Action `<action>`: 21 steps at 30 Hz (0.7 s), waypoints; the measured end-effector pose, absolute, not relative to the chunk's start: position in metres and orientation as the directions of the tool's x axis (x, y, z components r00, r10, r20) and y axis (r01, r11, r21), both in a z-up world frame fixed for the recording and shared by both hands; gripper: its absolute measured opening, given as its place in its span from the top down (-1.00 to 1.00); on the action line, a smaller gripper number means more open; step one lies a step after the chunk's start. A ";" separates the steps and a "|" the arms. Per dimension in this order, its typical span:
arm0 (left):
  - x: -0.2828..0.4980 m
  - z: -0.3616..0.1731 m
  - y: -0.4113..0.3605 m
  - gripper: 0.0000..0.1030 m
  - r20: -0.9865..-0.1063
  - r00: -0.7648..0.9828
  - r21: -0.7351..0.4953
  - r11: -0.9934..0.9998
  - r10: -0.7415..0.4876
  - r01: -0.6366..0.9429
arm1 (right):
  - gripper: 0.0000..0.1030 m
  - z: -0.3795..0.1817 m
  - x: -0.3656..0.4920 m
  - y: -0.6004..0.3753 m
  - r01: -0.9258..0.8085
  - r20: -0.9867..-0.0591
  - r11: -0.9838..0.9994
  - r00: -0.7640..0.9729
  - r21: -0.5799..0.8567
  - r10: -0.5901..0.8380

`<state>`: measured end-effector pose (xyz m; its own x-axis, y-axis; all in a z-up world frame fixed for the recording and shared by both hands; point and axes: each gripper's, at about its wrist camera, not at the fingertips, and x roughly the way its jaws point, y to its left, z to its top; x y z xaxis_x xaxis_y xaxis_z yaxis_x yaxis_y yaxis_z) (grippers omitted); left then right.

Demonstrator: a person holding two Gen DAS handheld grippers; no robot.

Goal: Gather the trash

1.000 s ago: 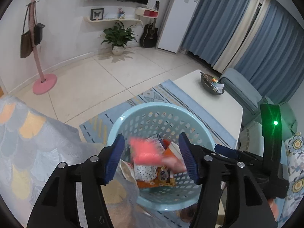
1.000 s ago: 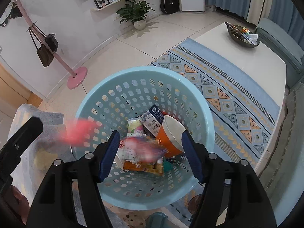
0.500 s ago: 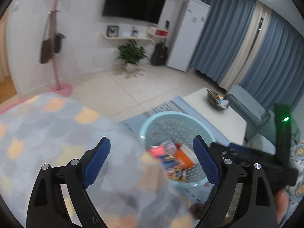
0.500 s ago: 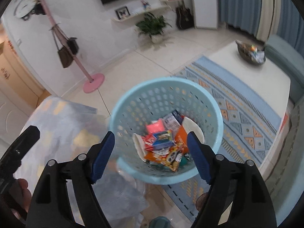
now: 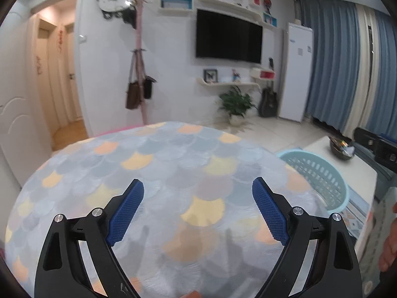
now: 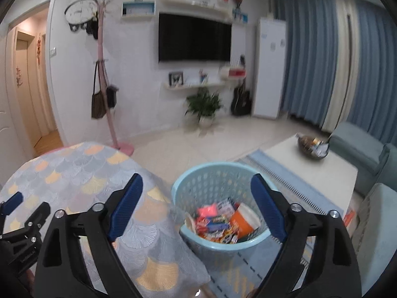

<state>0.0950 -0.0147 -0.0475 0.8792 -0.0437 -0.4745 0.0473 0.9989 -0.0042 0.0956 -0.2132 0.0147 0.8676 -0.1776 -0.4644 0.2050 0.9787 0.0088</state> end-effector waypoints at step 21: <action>0.077 -0.047 0.000 -0.85 -0.416 0.909 -0.042 0.999 -0.034 0.018 | -0.85 -0.010 0.089 -0.227 0.241 -0.499 0.970 0.844 0.029 -0.195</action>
<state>0.0774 0.0001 -0.0466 0.9088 -0.0337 -0.4159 0.0179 0.9990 -0.0419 0.0886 -0.2265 -0.0101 0.8441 -0.1950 -0.4995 0.2413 0.9700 0.0290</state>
